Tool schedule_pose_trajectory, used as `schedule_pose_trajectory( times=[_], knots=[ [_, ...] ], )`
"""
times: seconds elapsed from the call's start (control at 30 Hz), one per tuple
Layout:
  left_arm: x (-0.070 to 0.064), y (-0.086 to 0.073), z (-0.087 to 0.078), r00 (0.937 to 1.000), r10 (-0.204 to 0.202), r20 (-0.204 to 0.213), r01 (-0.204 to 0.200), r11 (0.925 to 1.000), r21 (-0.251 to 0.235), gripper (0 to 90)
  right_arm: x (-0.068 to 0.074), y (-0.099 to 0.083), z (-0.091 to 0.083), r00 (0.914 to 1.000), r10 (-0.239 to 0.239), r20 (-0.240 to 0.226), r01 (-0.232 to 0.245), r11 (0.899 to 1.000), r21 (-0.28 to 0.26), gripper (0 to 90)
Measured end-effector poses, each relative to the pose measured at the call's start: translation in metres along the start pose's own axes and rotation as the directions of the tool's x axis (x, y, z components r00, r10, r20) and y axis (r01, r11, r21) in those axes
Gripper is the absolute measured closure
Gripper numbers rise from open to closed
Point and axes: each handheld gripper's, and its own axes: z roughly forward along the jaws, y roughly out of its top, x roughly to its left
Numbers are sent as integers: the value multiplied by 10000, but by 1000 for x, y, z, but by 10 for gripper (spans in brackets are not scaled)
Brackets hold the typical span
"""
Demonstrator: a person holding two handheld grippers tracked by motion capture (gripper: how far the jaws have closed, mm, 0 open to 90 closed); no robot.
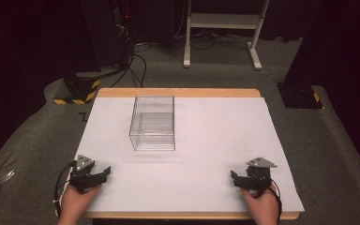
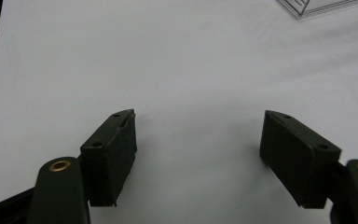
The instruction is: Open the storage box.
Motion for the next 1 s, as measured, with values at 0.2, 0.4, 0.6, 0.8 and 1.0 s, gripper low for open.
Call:
schedule_pose_trajectory(
  times=[0.2, 0.4, 0.6, 0.8, 1.0],
  knots=[
    [0, 0, 0, 10000, -8, 35, 8, 10000, 16, 272, 0, 0, 0, 10000, -1, -21, 1, 10000, 26, 119],
    [1, 0, 0, 10000, -13, 45, 13, 10000, 9, 273, 0, 0, 0, 10000, 0, -19, 1, 10000, 27, 119],
    [0, 1, 1, 9998, 42, 200, -44, 10000, 78, 240, 1, 0, 0, 10000, -6, 21, 6, 10000, 27, 119],
    [-1, 1, 0, 9990, 194, 400, -200, 9997, 146, 193, 1, 0, 0, 10000, -6, 18, 6, 10000, 26, 119],
    [0, 1, -4, 9986, 295, 449, -294, 9996, -33, 192, 1, 0, 0, 10000, -5, 28, 5, 10000, 27, 120]
  ],
)
